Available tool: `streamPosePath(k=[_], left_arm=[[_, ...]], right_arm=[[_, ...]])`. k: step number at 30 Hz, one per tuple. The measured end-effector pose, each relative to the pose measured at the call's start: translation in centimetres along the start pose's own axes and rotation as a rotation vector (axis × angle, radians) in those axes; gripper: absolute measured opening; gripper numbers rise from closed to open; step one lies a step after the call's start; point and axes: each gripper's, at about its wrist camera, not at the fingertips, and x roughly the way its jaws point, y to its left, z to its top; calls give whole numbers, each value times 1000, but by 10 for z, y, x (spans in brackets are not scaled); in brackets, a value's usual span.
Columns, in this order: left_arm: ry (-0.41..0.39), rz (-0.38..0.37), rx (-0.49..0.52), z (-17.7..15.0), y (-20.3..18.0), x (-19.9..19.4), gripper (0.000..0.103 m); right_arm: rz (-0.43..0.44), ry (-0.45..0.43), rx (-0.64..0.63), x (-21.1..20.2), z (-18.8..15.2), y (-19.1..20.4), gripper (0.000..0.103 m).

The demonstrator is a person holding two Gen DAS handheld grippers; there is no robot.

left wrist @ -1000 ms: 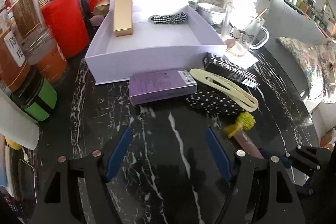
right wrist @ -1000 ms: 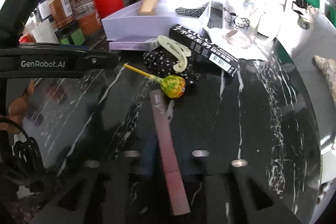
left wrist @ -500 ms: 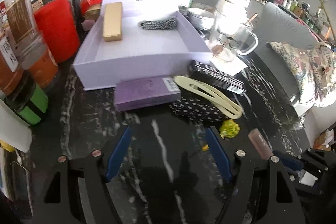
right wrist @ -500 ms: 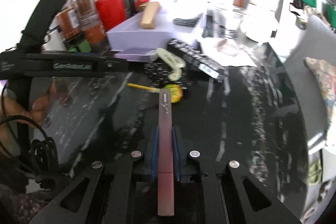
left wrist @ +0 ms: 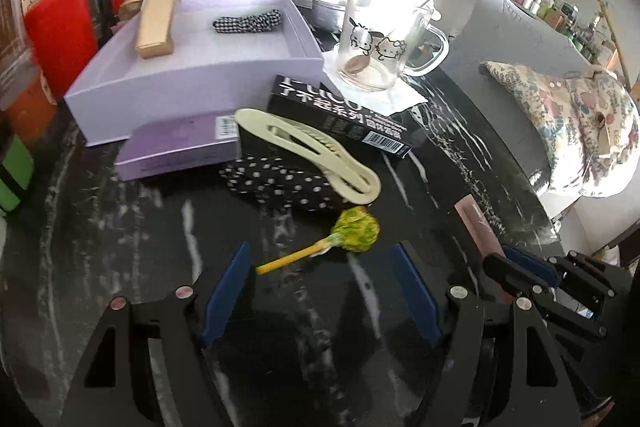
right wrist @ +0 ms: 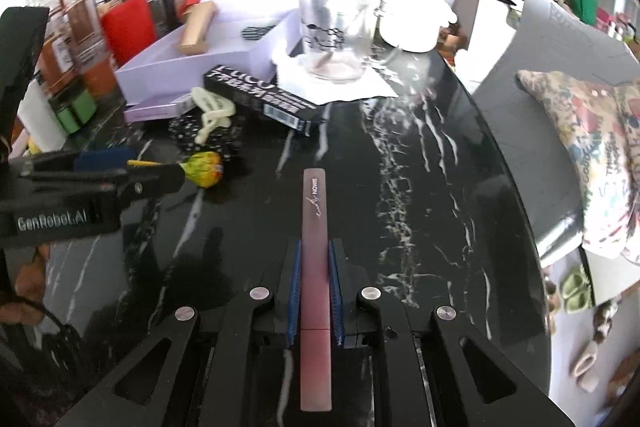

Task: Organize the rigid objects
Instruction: 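Grasp the yellow lollipop stick with the left tool while the right tool holds the nail file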

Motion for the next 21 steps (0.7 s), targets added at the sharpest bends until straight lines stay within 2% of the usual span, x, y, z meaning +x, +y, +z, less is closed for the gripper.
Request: streamPosePath(k=[4, 11, 21], left_arm=[[5, 9, -23, 5, -1, 9, 73], [25, 106, -23, 11, -3, 24, 73], [19, 139, 25, 4, -9, 23, 73]], right_arm=[[-6, -6, 16, 3, 3, -5, 13], [-4, -10, 28, 4, 7, -10, 13], [-5, -2, 45, 6, 5, -10, 13]])
